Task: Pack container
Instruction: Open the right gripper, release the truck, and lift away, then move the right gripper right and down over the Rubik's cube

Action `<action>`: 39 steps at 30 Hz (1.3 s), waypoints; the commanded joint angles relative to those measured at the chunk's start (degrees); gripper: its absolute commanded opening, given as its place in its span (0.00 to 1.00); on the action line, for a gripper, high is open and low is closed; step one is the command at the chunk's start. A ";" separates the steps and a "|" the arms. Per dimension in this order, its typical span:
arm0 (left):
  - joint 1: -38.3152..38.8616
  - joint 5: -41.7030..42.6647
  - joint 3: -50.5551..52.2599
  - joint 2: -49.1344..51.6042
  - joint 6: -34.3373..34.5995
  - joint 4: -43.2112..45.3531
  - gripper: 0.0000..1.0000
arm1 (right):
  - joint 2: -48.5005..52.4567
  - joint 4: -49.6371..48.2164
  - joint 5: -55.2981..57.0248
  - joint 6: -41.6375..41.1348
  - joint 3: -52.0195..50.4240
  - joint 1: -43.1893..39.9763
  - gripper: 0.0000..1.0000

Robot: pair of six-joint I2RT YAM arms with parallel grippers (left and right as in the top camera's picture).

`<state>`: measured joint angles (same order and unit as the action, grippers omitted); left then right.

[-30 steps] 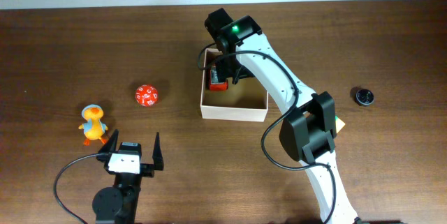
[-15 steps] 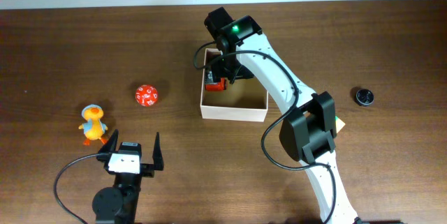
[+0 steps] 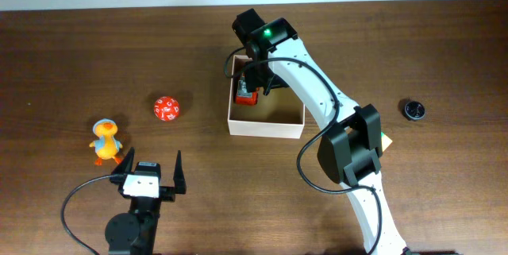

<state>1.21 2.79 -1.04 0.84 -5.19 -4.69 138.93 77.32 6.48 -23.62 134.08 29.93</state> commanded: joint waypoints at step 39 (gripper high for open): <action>0.11 0.00 0.37 -0.44 -1.14 -0.04 0.99 | -35.87 20.02 -3.39 9.60 -9.40 -39.78 0.81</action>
<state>1.21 2.79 -1.04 0.84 -5.19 -4.71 108.51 96.99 2.52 -14.50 133.27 -8.45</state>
